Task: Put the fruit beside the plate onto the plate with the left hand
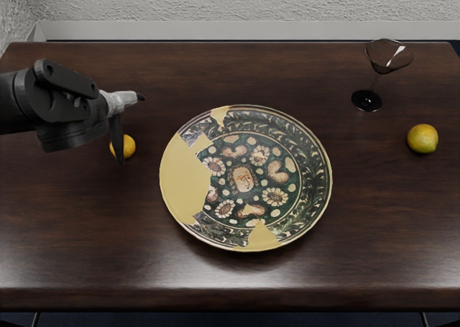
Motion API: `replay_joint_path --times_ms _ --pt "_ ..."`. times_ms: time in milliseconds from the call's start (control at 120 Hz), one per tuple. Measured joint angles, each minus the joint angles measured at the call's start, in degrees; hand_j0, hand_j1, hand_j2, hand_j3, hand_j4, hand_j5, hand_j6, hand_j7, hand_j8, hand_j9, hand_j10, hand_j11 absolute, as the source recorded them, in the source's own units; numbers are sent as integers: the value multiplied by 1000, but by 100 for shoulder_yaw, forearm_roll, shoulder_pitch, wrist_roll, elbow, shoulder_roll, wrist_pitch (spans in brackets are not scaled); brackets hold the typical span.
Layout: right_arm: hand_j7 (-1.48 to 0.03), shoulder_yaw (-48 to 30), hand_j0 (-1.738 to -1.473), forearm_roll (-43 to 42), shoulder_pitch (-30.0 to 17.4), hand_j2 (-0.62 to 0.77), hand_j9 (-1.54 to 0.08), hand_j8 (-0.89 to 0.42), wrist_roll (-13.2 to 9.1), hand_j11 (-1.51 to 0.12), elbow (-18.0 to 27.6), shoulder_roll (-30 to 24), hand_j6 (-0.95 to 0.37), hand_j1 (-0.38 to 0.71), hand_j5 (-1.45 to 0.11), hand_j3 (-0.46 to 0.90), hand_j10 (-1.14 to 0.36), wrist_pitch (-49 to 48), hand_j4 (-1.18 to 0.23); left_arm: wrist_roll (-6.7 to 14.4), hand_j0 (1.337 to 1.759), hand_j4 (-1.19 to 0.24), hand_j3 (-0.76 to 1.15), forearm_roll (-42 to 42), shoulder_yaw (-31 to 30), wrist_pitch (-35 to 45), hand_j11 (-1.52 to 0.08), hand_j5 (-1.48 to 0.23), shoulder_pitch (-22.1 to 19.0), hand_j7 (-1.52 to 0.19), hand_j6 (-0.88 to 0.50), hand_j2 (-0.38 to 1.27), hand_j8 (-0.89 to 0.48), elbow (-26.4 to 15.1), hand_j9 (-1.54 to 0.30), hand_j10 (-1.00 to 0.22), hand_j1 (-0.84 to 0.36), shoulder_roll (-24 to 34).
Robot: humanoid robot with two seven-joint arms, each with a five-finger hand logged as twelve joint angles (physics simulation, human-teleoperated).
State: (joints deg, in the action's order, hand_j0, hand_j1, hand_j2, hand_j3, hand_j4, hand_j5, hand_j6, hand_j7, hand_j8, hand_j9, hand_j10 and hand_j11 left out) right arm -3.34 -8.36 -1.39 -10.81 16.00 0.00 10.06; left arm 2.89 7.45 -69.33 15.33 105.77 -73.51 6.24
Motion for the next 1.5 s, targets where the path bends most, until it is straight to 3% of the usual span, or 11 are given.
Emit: replay_joint_path --times_ms 267,725,1500 --pt "0 0 -1658 -4 2 0 0 0 0 0 0 0 0 -349 0 0 0 0 0 1 1658 -88 0 55 75 648 -114 -114 -385 -114 -88 18 -88 -91 -114 -88 244 -119" --pt "0 0 -1658 0 2 0 0 0 0 0 0 0 0 -349 0 0 0 -1 0 -7 1658 -201 0 99 34 1313 -260 -260 -635 -260 -201 40 -201 -10 -260 -200 109 -114" --pt "0 0 -1658 -2 1 0 0 0 0 0 0 0 0 -349 0 0 0 1 0 -69 1658 -328 0 194 37 1411 -427 -427 -926 -427 -329 66 -328 175 -427 -328 -44 -115"
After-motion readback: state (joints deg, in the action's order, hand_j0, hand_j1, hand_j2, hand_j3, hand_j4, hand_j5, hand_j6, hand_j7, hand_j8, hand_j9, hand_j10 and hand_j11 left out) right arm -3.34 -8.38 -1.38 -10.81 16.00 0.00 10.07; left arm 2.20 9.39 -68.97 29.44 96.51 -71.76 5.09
